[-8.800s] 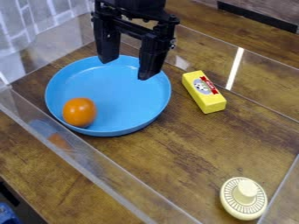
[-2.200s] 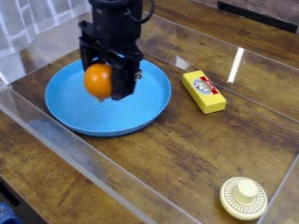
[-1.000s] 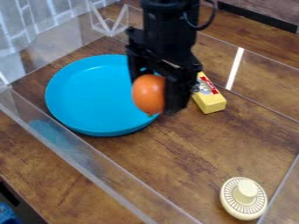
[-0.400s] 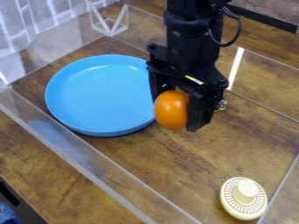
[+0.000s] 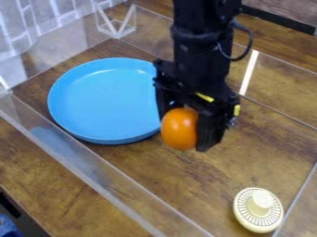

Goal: Remove the orange ball from inside the blue tray and put it on the table

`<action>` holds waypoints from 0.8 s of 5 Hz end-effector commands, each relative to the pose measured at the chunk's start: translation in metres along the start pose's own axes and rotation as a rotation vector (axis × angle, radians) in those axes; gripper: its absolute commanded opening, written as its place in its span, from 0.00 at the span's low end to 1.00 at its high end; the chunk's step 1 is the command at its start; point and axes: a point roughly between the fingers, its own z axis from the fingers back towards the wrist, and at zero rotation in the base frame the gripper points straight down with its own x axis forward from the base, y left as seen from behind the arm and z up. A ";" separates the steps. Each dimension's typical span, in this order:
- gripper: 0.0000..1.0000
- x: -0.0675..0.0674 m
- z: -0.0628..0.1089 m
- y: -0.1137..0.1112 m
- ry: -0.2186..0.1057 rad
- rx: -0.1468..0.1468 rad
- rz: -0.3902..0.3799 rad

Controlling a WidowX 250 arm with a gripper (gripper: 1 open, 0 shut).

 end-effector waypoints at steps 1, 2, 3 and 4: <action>0.00 0.002 0.001 0.002 -0.025 -0.008 0.011; 0.00 0.001 -0.009 0.000 -0.014 -0.017 0.015; 0.00 0.002 -0.020 -0.003 -0.006 -0.017 0.017; 0.00 0.005 -0.024 -0.006 -0.005 -0.021 0.016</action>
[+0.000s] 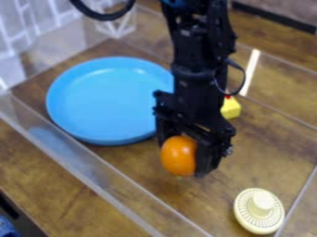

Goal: Remove the orange ball from inside the blue tray and put it on the table

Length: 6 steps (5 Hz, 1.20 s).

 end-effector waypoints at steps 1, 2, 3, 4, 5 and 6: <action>1.00 0.011 0.009 -0.007 -0.054 0.000 -0.025; 0.00 0.012 0.008 -0.006 -0.053 0.003 -0.029; 0.00 0.012 0.009 -0.005 -0.050 0.008 -0.034; 0.00 0.013 0.017 -0.004 -0.061 0.013 -0.036; 0.00 0.015 0.024 -0.004 -0.072 0.014 -0.039; 0.00 0.016 0.029 -0.003 -0.084 0.012 -0.040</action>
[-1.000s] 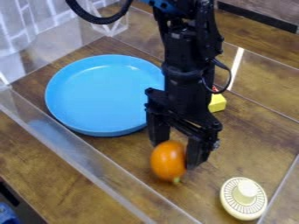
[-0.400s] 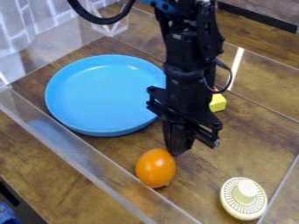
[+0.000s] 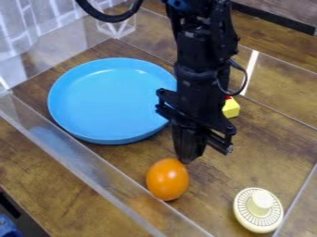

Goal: Remove the orange ball from inside the blue tray and put it on the table

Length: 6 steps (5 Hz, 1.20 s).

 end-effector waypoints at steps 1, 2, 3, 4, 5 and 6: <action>0.00 0.013 0.031 -0.004 -0.099 -0.001 -0.016; 0.00 0.014 0.035 -0.004 -0.107 -0.002 -0.016; 0.00 0.015 0.040 -0.003 -0.113 -0.002 -0.015; 0.00 0.016 0.042 0.000 -0.118 -0.006 -0.007; 0.00 0.016 0.042 0.003 -0.123 -0.012 0.002; 0.00 0.017 0.042 0.005 -0.127 -0.017 0.012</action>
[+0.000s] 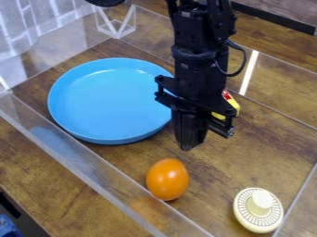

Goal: Remove the orange ball from inside the blue tray and put it on the table

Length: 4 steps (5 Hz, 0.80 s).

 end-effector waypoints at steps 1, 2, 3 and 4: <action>1.00 0.010 0.023 0.000 -0.098 0.010 0.001; 1.00 0.008 0.017 0.000 -0.097 0.015 0.005; 1.00 0.003 0.012 0.001 -0.090 0.023 0.012; 1.00 0.001 0.003 0.003 -0.079 0.032 0.019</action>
